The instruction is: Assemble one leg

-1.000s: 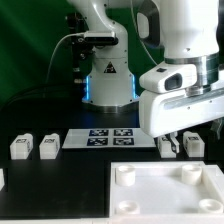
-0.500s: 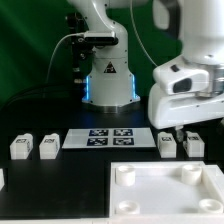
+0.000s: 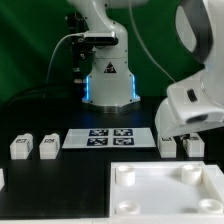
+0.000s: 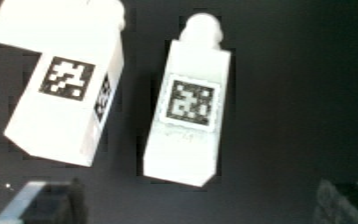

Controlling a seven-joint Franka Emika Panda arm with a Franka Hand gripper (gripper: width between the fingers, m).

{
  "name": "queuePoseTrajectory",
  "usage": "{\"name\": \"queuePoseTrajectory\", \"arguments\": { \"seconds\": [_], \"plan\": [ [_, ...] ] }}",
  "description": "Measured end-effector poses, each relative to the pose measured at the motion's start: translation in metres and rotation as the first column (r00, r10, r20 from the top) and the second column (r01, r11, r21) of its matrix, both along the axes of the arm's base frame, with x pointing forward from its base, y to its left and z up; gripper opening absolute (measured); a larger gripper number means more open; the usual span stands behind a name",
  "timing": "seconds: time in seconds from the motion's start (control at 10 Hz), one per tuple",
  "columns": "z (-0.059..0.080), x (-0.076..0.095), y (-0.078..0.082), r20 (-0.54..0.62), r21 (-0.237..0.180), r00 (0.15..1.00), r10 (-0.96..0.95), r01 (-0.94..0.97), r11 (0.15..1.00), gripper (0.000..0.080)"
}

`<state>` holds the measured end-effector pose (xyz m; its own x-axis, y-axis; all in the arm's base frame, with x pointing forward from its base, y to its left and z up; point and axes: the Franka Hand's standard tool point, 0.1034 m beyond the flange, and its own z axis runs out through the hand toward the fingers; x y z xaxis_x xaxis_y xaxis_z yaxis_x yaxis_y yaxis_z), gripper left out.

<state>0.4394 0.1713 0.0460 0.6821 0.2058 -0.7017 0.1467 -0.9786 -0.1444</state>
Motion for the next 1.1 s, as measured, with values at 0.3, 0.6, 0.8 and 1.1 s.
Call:
{"name": "queuePoseTrajectory", "arguments": {
  "seconds": [0.3,0.6,0.8,1.1],
  "plan": [
    [-0.010,-0.019,0.003,-0.059,-0.089,0.996,-0.073,0.067,0.994,0.0649],
    [-0.023,-0.034,0.006,-0.078,-0.100,0.994,-0.072,0.064,0.993,0.0649],
    [-0.029,-0.038,0.005,-0.074,-0.098,0.995,-0.072,0.065,0.993,0.0649],
    [-0.032,-0.041,0.006,-0.073,-0.098,0.995,-0.069,0.062,0.993,0.0649]
  ]
}}
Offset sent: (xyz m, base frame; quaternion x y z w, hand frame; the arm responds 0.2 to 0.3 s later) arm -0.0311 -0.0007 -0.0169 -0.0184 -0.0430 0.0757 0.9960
